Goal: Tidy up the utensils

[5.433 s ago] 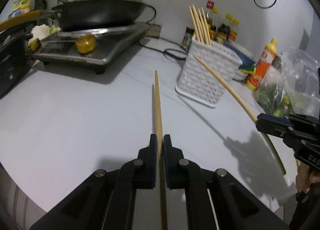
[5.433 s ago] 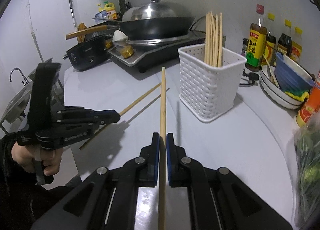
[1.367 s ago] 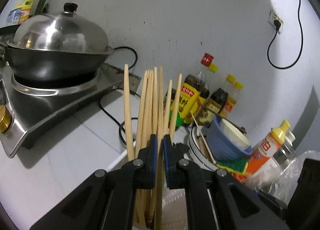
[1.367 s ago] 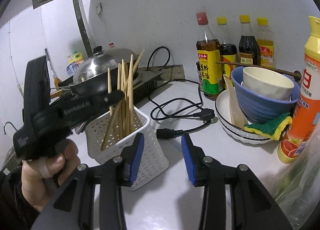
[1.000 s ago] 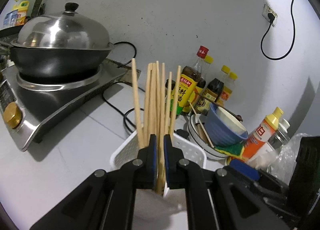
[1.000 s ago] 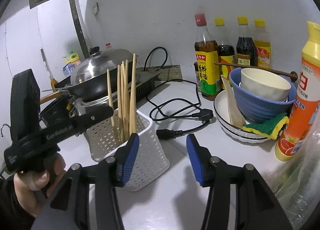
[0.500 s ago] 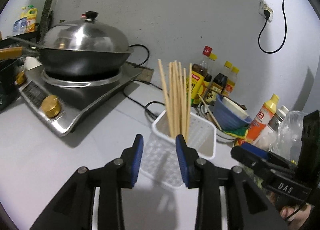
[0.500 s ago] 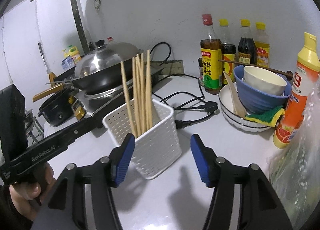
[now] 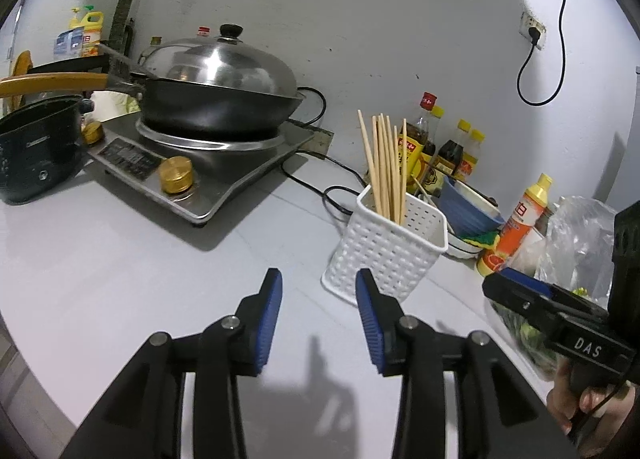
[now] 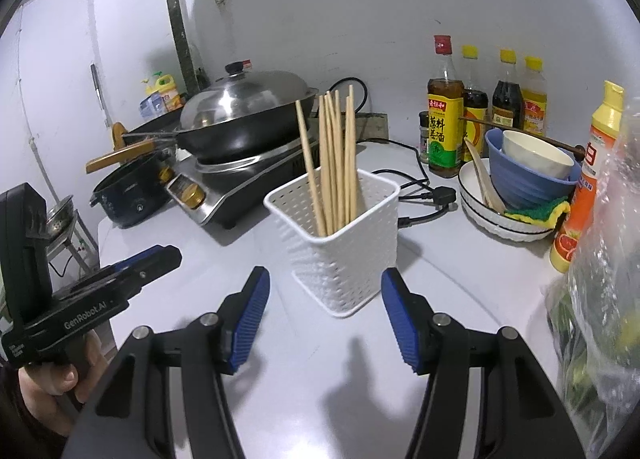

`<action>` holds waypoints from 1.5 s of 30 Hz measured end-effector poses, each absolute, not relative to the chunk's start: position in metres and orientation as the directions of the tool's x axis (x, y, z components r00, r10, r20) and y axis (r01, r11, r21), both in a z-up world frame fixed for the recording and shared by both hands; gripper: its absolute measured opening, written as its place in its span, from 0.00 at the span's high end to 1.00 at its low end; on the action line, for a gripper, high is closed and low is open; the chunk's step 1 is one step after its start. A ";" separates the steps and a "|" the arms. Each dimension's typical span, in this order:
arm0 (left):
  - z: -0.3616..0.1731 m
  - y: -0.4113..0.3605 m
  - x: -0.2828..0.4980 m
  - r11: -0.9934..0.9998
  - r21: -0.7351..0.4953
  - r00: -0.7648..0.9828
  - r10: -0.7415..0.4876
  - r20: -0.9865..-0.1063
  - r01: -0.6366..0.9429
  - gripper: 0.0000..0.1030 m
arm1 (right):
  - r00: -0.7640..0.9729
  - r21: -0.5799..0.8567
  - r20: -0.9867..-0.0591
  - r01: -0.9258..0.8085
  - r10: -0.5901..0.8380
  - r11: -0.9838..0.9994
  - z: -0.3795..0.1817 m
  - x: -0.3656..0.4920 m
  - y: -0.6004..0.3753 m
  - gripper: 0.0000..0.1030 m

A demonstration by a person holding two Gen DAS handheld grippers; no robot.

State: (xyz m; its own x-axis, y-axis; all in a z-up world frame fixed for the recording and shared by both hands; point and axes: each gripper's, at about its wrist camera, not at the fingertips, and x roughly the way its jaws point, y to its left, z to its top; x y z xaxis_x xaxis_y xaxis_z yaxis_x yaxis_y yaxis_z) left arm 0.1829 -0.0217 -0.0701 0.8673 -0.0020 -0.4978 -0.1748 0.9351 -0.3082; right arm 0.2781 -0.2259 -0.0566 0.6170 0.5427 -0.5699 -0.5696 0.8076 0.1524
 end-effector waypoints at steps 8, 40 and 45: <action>-0.067 -0.017 0.150 0.938 -0.300 0.876 0.006 -0.483 -0.172 0.57 | 0.622 0.138 -0.573 -0.568 0.533 0.811 -0.058 0.247 -0.225 0.46; -0.002 -0.029 0.056 0.968 -0.210 0.951 0.074 -0.301 -0.141 0.26 | 0.699 0.090 -0.474 -0.566 0.535 0.819 -0.015 0.156 -0.250 0.40; 0.011 -0.036 0.048 0.976 -0.169 0.957 0.087 -0.278 -0.138 0.25 | 0.721 0.069 -0.446 -0.564 0.531 0.823 -0.003 0.144 -0.258 0.39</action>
State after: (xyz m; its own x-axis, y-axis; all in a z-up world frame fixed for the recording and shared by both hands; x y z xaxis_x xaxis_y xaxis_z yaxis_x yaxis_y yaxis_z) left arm 0.0475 -0.0361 0.0108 0.9566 0.0874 -0.2780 -0.1383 0.9759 -0.1690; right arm 0.1440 -0.2584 -0.0029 0.7206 0.5306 -0.4463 -0.5637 0.8231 0.0685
